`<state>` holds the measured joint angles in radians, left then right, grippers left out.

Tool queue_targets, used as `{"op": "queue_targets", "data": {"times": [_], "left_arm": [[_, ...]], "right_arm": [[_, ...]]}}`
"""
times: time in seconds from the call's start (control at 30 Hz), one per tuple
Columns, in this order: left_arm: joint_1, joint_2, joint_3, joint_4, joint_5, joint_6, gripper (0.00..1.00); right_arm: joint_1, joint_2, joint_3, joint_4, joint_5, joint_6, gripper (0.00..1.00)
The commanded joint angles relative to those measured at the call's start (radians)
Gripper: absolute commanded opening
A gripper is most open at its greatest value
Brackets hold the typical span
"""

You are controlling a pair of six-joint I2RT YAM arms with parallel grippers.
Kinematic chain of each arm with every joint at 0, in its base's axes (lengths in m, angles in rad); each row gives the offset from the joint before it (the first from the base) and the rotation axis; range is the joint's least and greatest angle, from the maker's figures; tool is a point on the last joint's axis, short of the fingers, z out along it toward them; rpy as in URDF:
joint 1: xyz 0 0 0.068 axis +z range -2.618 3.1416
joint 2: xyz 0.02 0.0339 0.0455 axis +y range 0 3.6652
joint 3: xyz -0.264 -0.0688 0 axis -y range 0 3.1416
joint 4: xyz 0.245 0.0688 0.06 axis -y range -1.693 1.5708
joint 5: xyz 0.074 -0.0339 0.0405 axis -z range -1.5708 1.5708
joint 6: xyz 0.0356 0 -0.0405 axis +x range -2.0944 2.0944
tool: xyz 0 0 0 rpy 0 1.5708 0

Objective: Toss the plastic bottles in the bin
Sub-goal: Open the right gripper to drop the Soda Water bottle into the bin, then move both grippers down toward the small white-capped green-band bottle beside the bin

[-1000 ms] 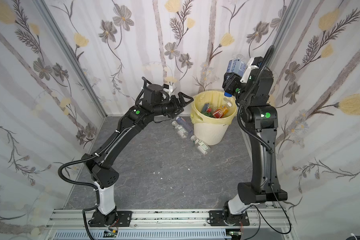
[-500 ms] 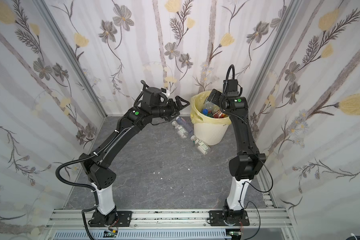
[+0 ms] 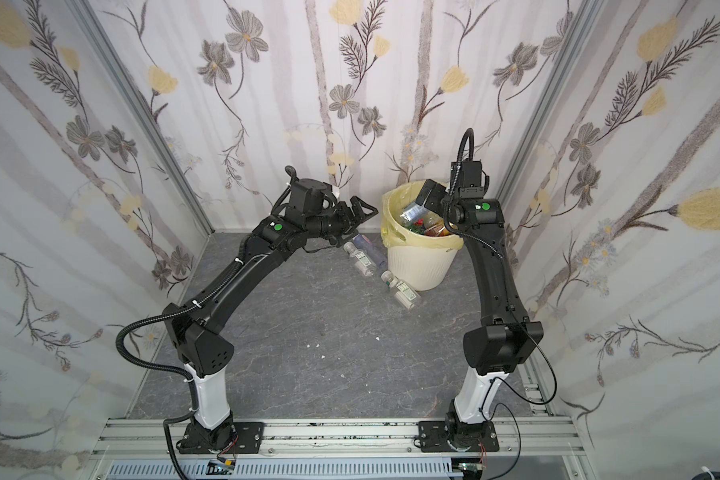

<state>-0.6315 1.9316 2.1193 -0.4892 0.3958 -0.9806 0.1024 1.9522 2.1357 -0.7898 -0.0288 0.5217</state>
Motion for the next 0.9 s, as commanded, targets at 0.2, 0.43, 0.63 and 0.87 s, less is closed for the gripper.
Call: {"op": "queue_targets", "data": {"times": [0.2,0.43,0.63,0.87], "left_arm": [[-0.001,-0.019,-0.063,0.009,-0.071,-0.037,1.0],[-0.001,-0.049,-0.173,0.005,-0.131,-0.1,1.0],[-0.001,-0.06,-0.243,0.002,-0.18,-0.126,1.0],[0.01,-0.009,-0.253,-0.002,-0.218,-0.135,1.0]], "right_arm": [[0.005,-0.134,-0.165,0.1,-0.06,-0.014,1.0],[0.038,-0.265,-0.36,0.151,-0.088,-0.014,1.0],[0.043,-0.397,-0.537,0.183,-0.11,-0.015,1.0],[0.077,-0.527,-0.749,0.233,-0.151,-0.018,1.0]]}}
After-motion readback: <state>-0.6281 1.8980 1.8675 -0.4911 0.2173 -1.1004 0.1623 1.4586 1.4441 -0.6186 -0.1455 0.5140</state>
